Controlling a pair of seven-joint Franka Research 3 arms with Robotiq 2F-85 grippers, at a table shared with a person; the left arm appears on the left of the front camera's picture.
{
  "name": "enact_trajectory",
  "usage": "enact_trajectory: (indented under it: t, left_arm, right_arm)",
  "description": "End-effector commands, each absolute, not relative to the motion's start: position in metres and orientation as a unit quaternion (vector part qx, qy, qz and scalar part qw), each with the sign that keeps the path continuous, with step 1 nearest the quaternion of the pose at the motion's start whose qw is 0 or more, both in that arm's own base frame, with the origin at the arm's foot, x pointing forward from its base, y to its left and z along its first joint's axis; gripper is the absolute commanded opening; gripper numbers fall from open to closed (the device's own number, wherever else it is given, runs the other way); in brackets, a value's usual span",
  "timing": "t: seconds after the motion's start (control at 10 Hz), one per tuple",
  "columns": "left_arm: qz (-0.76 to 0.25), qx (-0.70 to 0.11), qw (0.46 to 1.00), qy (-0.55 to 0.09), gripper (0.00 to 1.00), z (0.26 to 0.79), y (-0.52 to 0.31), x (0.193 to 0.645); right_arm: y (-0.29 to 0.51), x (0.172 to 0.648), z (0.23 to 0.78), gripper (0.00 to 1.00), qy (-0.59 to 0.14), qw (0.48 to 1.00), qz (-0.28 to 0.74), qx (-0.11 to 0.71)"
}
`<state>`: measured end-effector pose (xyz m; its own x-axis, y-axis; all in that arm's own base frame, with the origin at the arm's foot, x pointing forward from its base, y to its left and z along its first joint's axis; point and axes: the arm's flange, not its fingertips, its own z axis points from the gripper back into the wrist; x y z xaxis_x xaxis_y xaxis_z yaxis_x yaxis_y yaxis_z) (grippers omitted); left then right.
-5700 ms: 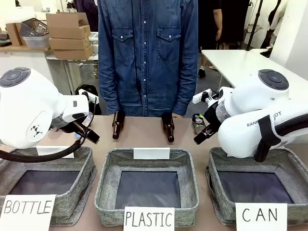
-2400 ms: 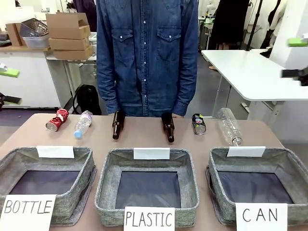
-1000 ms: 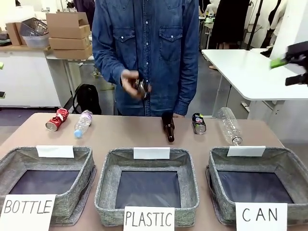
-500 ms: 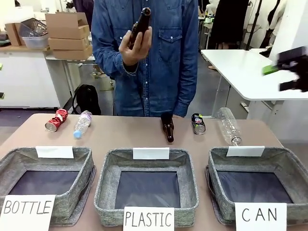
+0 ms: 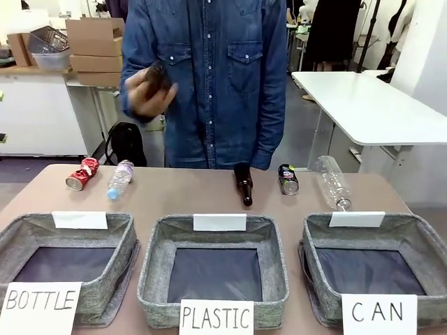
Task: Sort the can waste into the basket.
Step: Pick up the can waste from the table and place it in the right Fabric basket.
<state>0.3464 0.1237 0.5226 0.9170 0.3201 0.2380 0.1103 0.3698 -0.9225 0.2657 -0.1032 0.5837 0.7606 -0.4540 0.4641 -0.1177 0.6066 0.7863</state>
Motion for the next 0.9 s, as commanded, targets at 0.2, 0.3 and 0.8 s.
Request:
enact_trajectory:
  t: [0.2, 0.3, 0.8]
  left_arm:
    - [0.056, -0.566, 0.798, -0.202, 1.0, 0.525, 0.123, 0.347]
    - [0.056, -0.566, 0.798, -0.202, 1.0, 0.525, 0.123, 0.347]
    - [0.056, -0.566, 0.798, -0.202, 1.0, 0.525, 0.123, 0.347]
  right_arm:
    - [0.065, 0.397, 0.487, 1.0, -0.258, 0.915, -0.055, 0.305]
    - [0.099, 0.426, 0.46, 1.0, -0.255, 0.922, -0.062, 0.284]
    - [0.15, 0.446, 0.39, 1.0, -0.266, 0.934, -0.075, 0.226]
